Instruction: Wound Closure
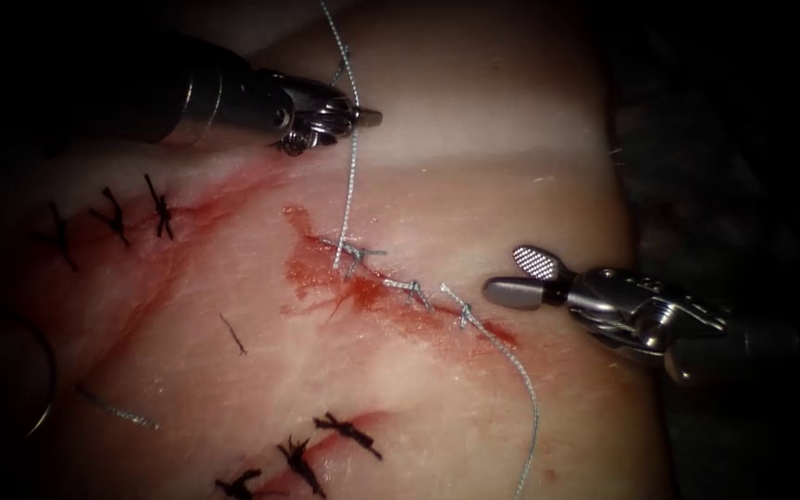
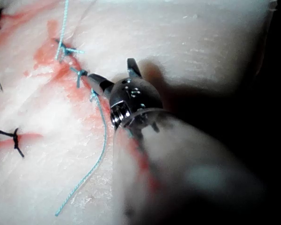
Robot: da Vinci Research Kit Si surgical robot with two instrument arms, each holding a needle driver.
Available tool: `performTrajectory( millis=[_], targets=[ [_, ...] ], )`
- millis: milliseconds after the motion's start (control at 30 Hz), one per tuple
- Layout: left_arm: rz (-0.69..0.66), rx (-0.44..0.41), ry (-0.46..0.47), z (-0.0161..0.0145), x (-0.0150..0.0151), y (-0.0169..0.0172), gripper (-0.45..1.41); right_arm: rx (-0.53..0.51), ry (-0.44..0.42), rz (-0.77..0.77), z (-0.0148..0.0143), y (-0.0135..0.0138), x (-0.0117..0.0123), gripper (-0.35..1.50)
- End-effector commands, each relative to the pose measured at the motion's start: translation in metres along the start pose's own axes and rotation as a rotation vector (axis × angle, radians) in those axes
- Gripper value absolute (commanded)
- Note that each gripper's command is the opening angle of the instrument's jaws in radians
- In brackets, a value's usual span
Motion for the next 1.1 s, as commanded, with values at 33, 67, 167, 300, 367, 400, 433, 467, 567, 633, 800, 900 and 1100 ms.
performTrajectory(
  millis=[33,67,167,300,367,400,433,467,567,633,800,900,1100],
  targets=[
    [0.106,-0.059,-0.034,0.0008,0.0006,0.0001,0.74,0.0,-0.002,0.007,0.0006,-0.0007,0.0002,1.48],
    [0.165,-0.085,-0.042,0.0008,0.0008,0.0,0.79,0.0,-0.002,0.009,0.0006,-0.0008,0.0004,1.48],
    [0.36,-0.09,-0.017,0.0003,0.0002,-0.0002,0.84,0.0,-0.004,0.023,0.0004,-0.001,0.0005,1.48],
    [0.433,-0.054,-0.076,-0.0014,-0.0023,-0.0004,0.83,0.001,-0.005,0.041,0.0002,-0.0013,0.0004,1.48],
    [0.44,-0.023,-0.148,-0.0026,-0.0038,-0.0006,0.88,0.0,-0.005,0.047,0.0002,-0.0015,0.0004,1.48],
    [0.443,-0.008,-0.176,-0.0032,-0.0045,-0.0007,0.94,0.0,-0.005,0.053,0.0002,-0.0015,0.0004,1.48],
    [0.435,0.005,-0.208,-0.0039,-0.0053,-0.0009,0.99,0.0,-0.005,0.054,0.0002,-0.0015,0.0004,1.48],
    [0.425,0.009,-0.225,-0.0046,-0.0058,-0.0009,0.98,0.0,-0.005,0.054,0.0002,-0.0015,0.0004,1.48],
    [0.408,-0.004,-0.246,-0.007,-0.0062,-0.0007,0.89,-0.002,-0.004,0.062,0.0001,-0.0016,0.0006,1.48],
    [0.458,-0.036,-0.205,-0.0086,-0.0056,-0.0001,0.83,-0.001,-0.005,0.063,-0.0002,-0.0015,0.0007,1.48],
    [0.544,-0.101,-0.056,-0.0117,-0.0031,0.006,0.73,-0.005,-0.004,0.074,-0.001,-0.0006,0.0017,1.47],
    [0.541,-0.207,-0.05,-0.0117,-0.0037,0.0113,0.47,-0.027,0.009,0.094,-0.0015,0.0007,0.003,1.45],
    [1.242,-0.355,0.0,-0.0067,-0.0082,0.0187,0.29,-0.06,0.033,0.122,-0.0027,0.0026,0.0043,1.47]
  ],
)
